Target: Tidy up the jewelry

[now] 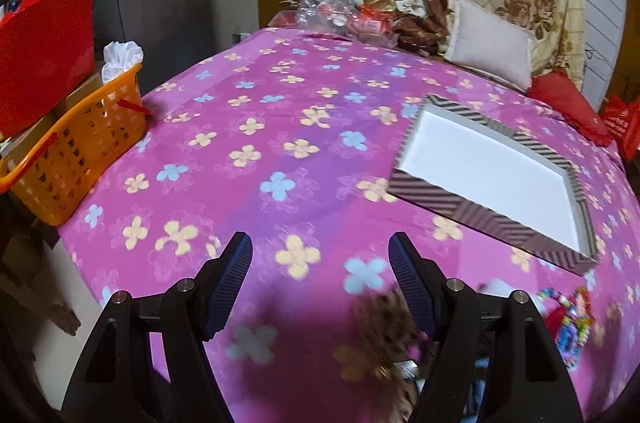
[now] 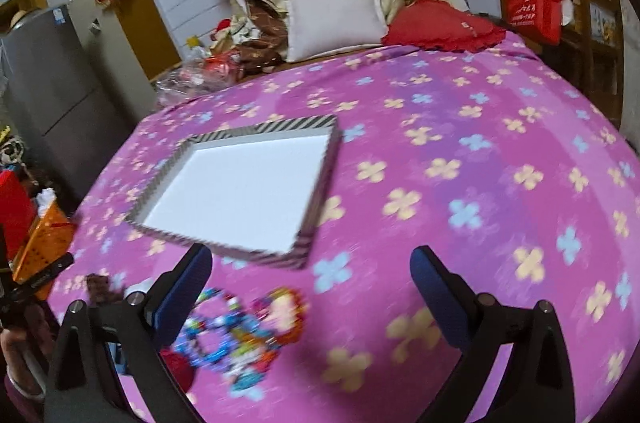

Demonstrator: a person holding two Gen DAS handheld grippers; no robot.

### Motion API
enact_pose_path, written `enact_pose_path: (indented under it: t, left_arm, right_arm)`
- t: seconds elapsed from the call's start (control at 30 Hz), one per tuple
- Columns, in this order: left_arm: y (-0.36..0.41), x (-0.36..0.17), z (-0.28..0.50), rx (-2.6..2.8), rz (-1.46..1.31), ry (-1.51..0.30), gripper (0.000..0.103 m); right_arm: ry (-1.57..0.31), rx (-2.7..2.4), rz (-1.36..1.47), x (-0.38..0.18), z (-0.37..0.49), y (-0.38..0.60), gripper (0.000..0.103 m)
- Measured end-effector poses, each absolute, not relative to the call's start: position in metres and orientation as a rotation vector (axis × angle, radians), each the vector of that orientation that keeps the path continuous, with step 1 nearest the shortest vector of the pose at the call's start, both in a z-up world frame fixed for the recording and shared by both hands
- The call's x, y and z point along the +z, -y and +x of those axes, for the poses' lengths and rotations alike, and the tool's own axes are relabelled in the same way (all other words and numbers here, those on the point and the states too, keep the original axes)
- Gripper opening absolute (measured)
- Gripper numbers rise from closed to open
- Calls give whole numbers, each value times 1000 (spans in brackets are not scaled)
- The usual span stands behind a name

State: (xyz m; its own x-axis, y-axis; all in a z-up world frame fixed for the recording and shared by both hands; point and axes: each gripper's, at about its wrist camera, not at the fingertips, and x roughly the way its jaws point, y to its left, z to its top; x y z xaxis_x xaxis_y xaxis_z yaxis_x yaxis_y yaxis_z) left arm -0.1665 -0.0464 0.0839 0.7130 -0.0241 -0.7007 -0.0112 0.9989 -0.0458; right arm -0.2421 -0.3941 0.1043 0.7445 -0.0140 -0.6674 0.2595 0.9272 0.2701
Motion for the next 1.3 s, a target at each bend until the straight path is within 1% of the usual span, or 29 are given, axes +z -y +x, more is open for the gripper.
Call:
enact_pose_path:
  t: [0.23, 0.47, 0.9, 1.3]
  left_arm:
    - [70, 90, -194, -40, 2, -744, 72]
    - [100, 84, -214, -71, 37, -752, 72]
    - [113, 68, -216, -73, 43, -789, 72]
    - [106, 59, -210, -76, 57, -810, 72]
  right_arm:
    - [-731, -92, 277, 108, -258, 340, 101]
    - [-740, -89, 180, 106, -260, 301, 101]
    - [-770, -89, 149, 94, -258, 290, 101]
    - [-795, -87, 154, 81, -251, 290, 101]
